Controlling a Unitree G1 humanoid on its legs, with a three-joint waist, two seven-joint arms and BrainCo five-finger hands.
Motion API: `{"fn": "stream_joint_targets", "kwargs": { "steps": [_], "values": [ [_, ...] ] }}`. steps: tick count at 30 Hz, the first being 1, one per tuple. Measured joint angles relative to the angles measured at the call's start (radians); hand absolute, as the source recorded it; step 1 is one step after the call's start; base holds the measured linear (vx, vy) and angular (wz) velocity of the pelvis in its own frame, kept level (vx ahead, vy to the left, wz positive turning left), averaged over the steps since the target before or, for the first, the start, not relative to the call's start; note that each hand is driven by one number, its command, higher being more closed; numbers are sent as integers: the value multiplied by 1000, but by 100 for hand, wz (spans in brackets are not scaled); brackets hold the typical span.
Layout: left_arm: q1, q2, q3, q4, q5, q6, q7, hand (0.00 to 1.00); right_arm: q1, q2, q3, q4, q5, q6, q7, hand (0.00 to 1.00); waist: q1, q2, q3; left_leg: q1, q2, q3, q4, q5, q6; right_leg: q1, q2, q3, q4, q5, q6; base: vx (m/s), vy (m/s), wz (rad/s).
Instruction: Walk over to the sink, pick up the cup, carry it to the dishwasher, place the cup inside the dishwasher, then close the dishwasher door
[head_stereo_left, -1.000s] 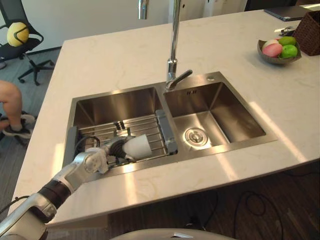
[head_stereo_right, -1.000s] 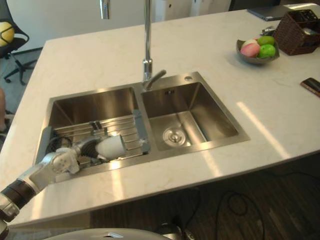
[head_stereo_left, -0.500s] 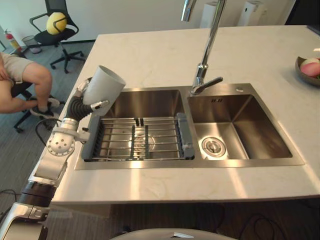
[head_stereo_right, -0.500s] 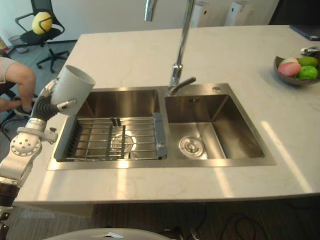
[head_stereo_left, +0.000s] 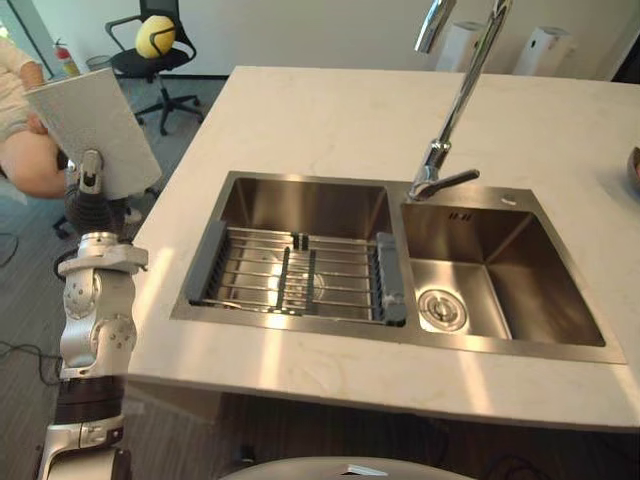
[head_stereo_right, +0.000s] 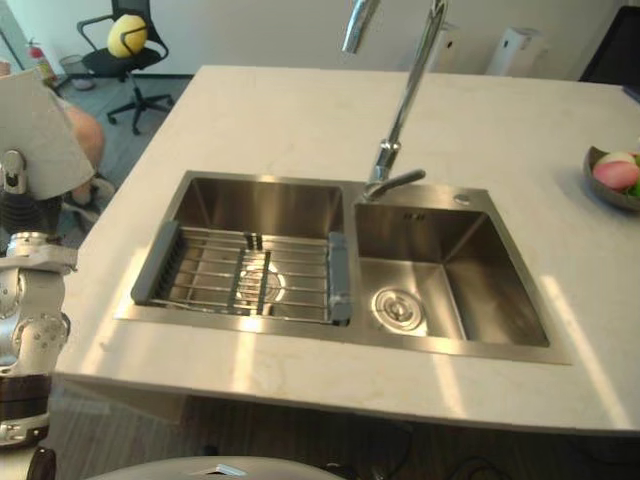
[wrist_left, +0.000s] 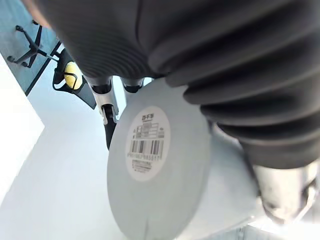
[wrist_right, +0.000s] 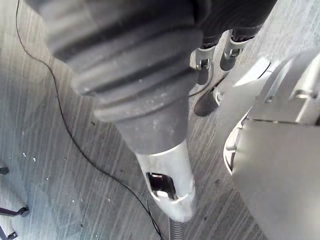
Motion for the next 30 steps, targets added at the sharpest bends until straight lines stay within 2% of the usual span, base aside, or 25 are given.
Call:
{"fn": "stream_joint_targets", "kwargs": {
  "steps": [1, 7, 8, 10, 11, 12, 13, 14, 16, 17, 19, 20, 21, 22, 24, 25, 26, 27, 28, 29, 30],
  "values": [
    [6, -8, 34, 0, -40, 3, -19, 100, -4, 8, -16, -1, -27, -1, 0, 0, 9, -11, -2, 2, 0, 2, 0, 1, -1, -15, -4, 14, 28, -15, -3, 0, 0, 0],
    [50, -25, 155, -15, -98, 10, -49, 100, -3, 8, -27, -3, -72, 4, -16, 0, 27, -27, 3, 8, 0, 6, -1, -1, -6, -21, -5, 61, 47, -26, -15, -33, 5, -2],
    [67, -26, 170, -22, -98, 11, -49, 100, -1, 8, -37, -2, -81, 8, -14, 0, 29, -29, 4, 5, 0, 1, -5, -3, -9, -20, -1, 74, 51, -38, -29, -69, -2, 15],
    [82, -27, 184, -26, -94, 15, -51, 100, 1, 9, -38, -3, -94, 12, -9, 0, 29, -35, 8, 1, -1, -27, -6, -5, -6, -23, 2, 81, 87, -88, -56, -70, -22, 38],
    [83, -28, 192, -27, -88, 17, -57, 100, 11, 11, -38, -2, -102, 18, 5, 0, 28, -41, 11, -3, -10, -59, -6, -4, -6, -36, 2, 100, 128, -135, -71, -5, -58, 74],
    [85, -28, 214, -28, -86, 16, -69, 100, 20, 15, -38, -2, -109, 21, 13, 0, 31, -54, 14, -5, -19, -95, -2, -2, -6, -43, 2, 110, 170, -169, -83, 9, -42, 73],
    [87, -28, 222, -28, -86, 15, -72, 100, 22, 16, -38, -2, -109, 21, 14, 0, 33, -58, 14, -5, -20, -107, 0, -2, -6, -44, 2, 109, 179, -179, -92, 65, -66, 69],
    [91, -28, 248, -28, -85, 8, -81, 100, 31, 21, -38, -1, -108, 21, 31, 0, 49, -70, 18, -24, -23, -144, 16, 7, -9, -42, 8, 129, 211, -186, -101, 97, -63, 82],
    [94, -29, 256, -28, -83, 2, -94, 100, 24, 23, -37, -1, -108, 18, 45, 0, 56, -78, 18, -76, -24, -204, 63, 2, -10, -45, 25, 178, 211, -173, -83, 82, -58, 93],
    [100, -29, 268, -28, -81, 0, -104, 100, 10, 20, -37, -1, -108, 14, 55, 0, 72, -78, 18, -106, -25, -226, 90, -5, -10, -38, 33, 187, 192, -175, -76, 22, -29, 59],
    [115, -29, 307, -28, -81, -2, -104, 100, -32, 18, -33, -1, -109, 5, 73, 0, 93, -76, 22, -149, -29, -244, 136, -14, -9, -17, 39, 186, 141, -184, -42, -4, -55, 42],
    [130, -32, 315, -27, -82, -4, -102, 100, -63, 4, -21, -2, -109, 5, 81, 0, 103, -56, 35, -153, -24, -247, 151, -14, -9, -3, 48, 179, 132, -184, -42, -50, -53, 32],
    [137, -32, 314, -27, -82, -5, -101, 100, -76, -6, -12, -2, -111, 7, 90, 0, 107, -46, 42, -152, -22, -251, 155, -14, -9, 5, 51, 175, 134, -187, -42, -88, -48, 41],
    [149, -32, 311, -27, -82, -8, -99, 100, -93, -27, 9, -6, -125, 10, 99, 0, 106, -23, 56, -151, -19, -265, 162, -13, -9, 20, 55, 156, 146, -197, -43, -113, -52, 48],
    [157, -32, 302, -23, -82, -13, -99, 100, -99, -56, 41, -29, -154, 21, 100, 0, 106, 2, 69, -155, -23, -286, 160, 6, -2, 19, 59, 154, 198, -237, -56, -140, -84, 67],
    [160, -32, 284, -18, -82, -19, -105, 100, -96, -79, 65, -32, -169, 27, 105, 0, 96, 11, 74, -167, -30, -299, 156, 31, 9, 16, 68, 154, 241, -272, -74, -142, -101, 80],
    [161, -32, 276, -13, -82, -22, -109, 100, -94, -87, 72, -31, -175, 28, 111, 0, 91, 18, 78, -168, -31, -297, 148, 42, 17, 16, 72, 153, 256, -282, -83, -176, -121, 98],
    [163, -31, 273, 12, -82, -26, -125, 100, -90, -99, 88, -28, -178, 32, 110, 0, 83, 27, 83, -160, -27, -257, 101, 55, 107, 12, 67, 131, 299, -295, -90, -123, -74, 68],
    [163, -28, 276, 28, -82, -29, -127, 100, -92, -98, 95, -28, -178, 37, 109, 0, 81, 27, 84, -160, -16, -195, 88, 47, 181, 13, 63, 118, 307, -294, -89, -164, -102, 79],
    [159, -24, 276, 56, -83, -32, -136, 100, -98, -95, 101, -28, -176, 45, 109, 0, 73, 29, 81, -163, 0, -111, 70, 5, 255, 19, 59, 96, 306, -289, -90, -129, -113, 96],
    [138, -21, 273, 90, -88, -34, -155, 100, -97, -95, 102, -26, -173, 49, 108, 0, 53, 18, 72, -167, 25, -14, 61, -104, 272, 21, 56, 67, 285, -274, -93, -124, -101, 102]
  ]
}}
